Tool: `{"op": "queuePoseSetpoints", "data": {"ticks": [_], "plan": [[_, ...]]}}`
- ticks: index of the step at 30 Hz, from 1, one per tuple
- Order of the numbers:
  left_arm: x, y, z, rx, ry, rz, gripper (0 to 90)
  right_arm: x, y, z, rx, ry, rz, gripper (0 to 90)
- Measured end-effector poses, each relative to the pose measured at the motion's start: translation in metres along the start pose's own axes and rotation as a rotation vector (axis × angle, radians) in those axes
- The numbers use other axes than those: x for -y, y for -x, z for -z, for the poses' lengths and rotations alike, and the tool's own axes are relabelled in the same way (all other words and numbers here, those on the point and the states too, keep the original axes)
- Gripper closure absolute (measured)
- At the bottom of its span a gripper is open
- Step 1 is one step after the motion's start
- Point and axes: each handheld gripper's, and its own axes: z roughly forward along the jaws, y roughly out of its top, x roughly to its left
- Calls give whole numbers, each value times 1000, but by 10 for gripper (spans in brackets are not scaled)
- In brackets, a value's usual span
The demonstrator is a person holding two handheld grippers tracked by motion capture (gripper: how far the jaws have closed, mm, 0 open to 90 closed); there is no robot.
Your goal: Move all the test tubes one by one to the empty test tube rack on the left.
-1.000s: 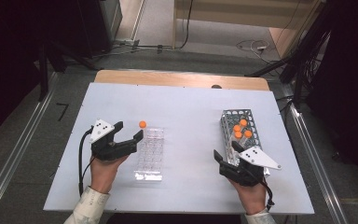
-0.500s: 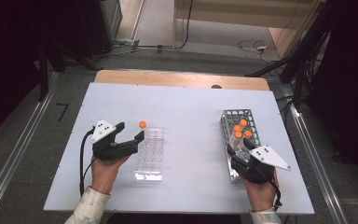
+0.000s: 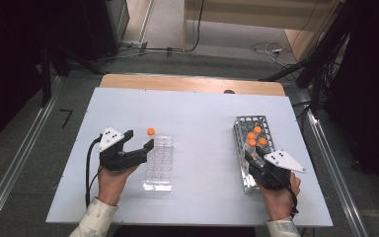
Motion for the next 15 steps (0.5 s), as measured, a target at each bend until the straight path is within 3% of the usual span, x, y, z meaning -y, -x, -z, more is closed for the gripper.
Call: {"op": "queuePoseSetpoints", "data": {"ticks": [6, 15], "plan": [[1, 0, -1, 1, -2, 1, 195, 0, 2, -11, -5, -46, -13, 580], [1, 0, -1, 2, -7, -2, 196, -3, 2, -21, 35, -73, -7, 648]]}}
